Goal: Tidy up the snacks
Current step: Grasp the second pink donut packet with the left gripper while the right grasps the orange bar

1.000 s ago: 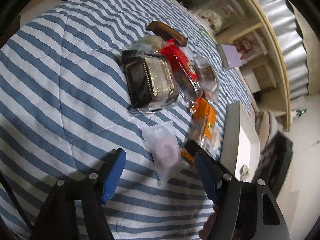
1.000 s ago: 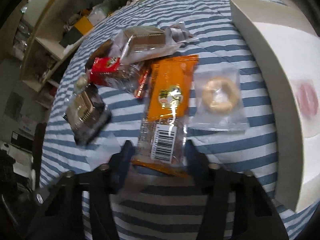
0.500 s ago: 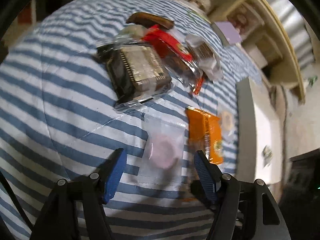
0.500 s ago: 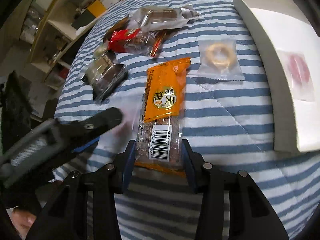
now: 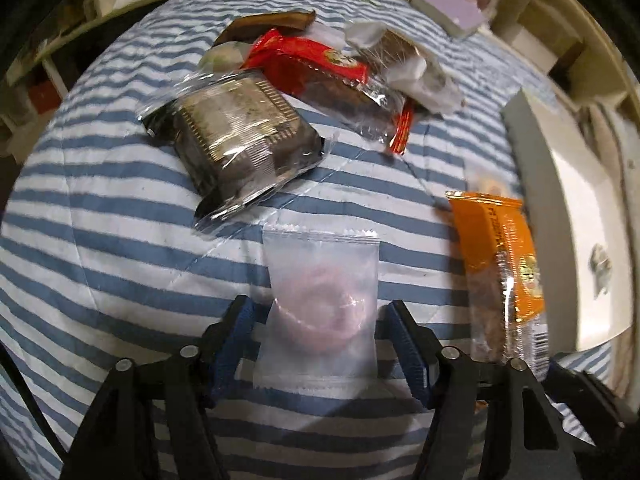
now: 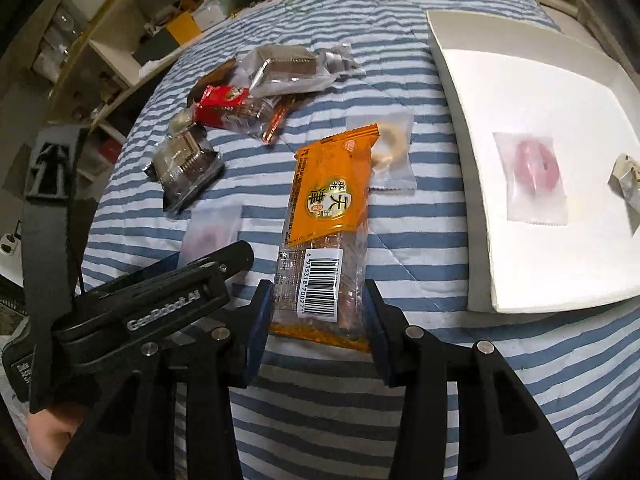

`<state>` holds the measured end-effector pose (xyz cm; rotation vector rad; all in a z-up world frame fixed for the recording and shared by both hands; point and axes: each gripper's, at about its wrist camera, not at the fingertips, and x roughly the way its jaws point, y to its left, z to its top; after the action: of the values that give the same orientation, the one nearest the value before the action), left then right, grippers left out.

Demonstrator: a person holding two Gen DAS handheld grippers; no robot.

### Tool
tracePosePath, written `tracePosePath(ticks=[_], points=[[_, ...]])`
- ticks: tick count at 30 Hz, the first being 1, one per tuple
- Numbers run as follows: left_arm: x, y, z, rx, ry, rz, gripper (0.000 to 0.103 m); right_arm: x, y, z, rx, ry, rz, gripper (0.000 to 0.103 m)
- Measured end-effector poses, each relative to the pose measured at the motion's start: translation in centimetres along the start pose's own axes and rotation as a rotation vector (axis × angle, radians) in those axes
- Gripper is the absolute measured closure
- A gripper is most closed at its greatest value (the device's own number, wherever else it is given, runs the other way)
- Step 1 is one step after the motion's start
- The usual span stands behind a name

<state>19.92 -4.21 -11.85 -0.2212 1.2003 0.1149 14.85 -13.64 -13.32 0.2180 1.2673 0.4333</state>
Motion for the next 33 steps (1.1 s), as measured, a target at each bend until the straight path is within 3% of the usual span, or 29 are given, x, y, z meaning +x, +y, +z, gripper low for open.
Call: tracePosePath(ticks=[3, 15, 20, 33], points=[[0.1, -0.5, 0.2, 0.014, -0.016, 0.021, 0.054, 0.3, -0.5, -0.1, 0.017, 0.02, 0.009, 0.059], [-2.5, 1.2, -0.1, -0.012, -0.094, -0.033, 0.058, 2.7, -0.5, 0.3, 0.013, 0.038, -0.054, 0.055], [-4.7, 1.7, -0.3, -0.002, -0.144, -0.04, 0.058, 2.3, -0.3, 0.5, -0.01, 0.017, -0.056, 0.064], [-13.0, 2.2, -0.2, 0.036, -0.348, -0.125, 0.058, -7.4, 0.9, 2.2, -0.08, -0.293, 0.008, 0.065]])
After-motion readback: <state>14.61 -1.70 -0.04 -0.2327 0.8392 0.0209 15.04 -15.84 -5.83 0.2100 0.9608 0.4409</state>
